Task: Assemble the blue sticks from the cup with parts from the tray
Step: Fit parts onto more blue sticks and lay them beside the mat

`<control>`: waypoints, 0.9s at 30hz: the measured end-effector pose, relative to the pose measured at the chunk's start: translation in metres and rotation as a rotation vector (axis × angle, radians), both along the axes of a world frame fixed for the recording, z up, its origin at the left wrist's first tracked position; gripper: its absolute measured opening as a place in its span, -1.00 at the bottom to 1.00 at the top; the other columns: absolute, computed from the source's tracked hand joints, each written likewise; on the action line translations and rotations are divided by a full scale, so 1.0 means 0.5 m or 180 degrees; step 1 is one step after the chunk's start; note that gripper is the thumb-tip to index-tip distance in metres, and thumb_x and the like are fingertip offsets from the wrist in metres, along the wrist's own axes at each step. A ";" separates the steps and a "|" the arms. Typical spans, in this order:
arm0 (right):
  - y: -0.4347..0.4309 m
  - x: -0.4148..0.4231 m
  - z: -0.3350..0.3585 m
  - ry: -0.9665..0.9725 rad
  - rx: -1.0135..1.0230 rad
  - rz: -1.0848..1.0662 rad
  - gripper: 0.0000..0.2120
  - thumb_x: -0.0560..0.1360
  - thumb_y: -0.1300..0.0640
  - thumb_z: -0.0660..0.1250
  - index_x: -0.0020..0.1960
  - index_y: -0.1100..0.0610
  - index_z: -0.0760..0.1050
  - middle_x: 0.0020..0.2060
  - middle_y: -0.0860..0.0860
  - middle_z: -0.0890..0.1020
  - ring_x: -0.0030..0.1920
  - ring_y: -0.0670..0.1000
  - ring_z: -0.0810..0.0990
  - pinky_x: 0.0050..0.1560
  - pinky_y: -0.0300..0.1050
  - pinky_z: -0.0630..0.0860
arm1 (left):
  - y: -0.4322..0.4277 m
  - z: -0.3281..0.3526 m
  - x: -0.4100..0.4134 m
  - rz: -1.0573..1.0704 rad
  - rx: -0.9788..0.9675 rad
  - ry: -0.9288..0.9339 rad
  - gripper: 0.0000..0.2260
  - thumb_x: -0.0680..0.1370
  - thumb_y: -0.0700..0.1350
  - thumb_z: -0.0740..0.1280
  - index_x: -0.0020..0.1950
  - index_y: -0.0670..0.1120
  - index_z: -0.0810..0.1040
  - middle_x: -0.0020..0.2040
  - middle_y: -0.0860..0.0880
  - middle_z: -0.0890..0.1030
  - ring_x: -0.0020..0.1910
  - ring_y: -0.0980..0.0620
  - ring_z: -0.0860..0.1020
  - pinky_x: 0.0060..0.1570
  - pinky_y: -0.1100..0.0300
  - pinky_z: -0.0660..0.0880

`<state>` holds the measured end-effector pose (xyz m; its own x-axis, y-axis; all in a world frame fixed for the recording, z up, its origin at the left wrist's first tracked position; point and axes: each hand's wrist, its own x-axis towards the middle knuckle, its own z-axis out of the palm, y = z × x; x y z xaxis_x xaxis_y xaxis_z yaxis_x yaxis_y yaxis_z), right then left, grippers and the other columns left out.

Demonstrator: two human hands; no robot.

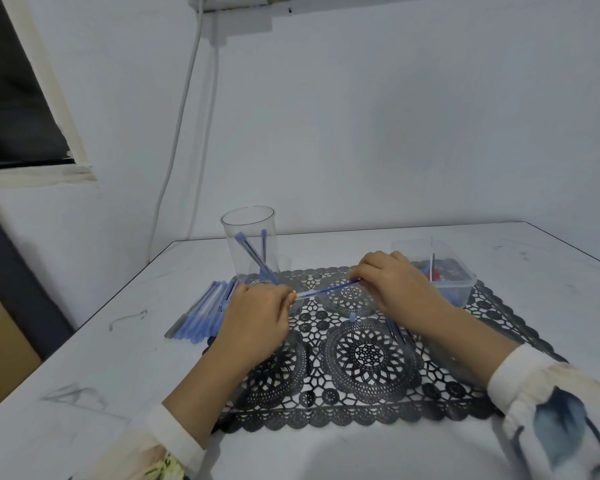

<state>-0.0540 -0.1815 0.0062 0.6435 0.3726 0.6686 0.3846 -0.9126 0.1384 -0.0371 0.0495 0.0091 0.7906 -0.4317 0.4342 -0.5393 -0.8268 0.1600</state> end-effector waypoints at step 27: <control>-0.030 0.013 -0.027 0.1198 -0.0698 -0.0431 -0.81 0.52 0.27 0.24 0.09 0.10 0.49 0.21 0.02 0.53 0.24 0.02 0.44 0.26 -0.06 0.36 | 0.000 -0.006 0.002 -0.0072 -0.0044 0.0038 -0.74 0.63 -0.04 0.06 -0.02 -0.03 0.53 -0.14 0.06 0.60 -0.15 0.06 0.49 0.03 0.16 0.22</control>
<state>-0.0473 -0.1966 -0.0072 0.8793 0.3750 0.2936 0.3242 -0.9229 0.2076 -0.0359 0.0495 0.0061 0.7858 -0.4436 0.4310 -0.5559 -0.8120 0.1778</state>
